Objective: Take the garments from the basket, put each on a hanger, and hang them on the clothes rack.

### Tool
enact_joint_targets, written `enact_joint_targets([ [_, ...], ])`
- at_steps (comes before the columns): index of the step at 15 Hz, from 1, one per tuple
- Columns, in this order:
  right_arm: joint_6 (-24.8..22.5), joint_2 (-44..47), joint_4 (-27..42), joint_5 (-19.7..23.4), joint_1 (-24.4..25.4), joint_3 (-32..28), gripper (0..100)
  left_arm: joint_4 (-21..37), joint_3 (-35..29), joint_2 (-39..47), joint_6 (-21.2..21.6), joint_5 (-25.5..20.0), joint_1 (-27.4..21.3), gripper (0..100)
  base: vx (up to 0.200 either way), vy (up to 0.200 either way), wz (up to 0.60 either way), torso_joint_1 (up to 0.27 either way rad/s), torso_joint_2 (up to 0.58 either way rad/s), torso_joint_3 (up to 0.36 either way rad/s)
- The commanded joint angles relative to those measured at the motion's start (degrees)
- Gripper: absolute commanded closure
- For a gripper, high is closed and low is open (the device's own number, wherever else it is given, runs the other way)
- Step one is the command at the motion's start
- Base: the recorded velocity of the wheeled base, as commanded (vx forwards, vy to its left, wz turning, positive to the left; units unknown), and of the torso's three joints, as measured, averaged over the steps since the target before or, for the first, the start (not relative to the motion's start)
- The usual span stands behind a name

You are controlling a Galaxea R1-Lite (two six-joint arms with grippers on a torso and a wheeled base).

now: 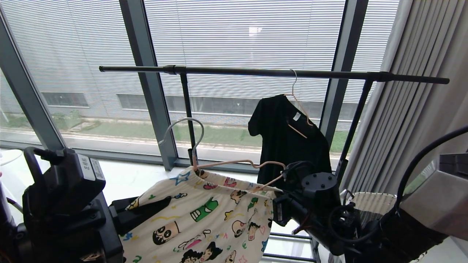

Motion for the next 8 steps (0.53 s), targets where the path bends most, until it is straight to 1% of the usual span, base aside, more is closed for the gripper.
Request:
enact_joint_targets([
  [1, -1.44, -2.19, 0.02, 2.03, -3.86, -0.01, 100, -0.08, 1.63, -1.02, 0.01, -0.01, 1.01, 100, 0.000, 0.000, 0.00, 0.000, 0.00, 0.000],
  [4, -4.08, -3.94, 0.02, 6.07, -5.53, -0.09, 100, -0.08, 4.18, -1.11, 0.01, -0.10, 1.36, 100, 0.000, 0.000, 0.00, 0.000, 0.00, 0.000],
  [8, -6.71, -5.35, 0.28, 8.45, -6.58, -0.36, 100, -0.08, 6.99, 0.38, 0.01, -0.27, 1.36, 100, 0.000, 0.000, 0.00, 0.000, 0.00, 0.000],
])
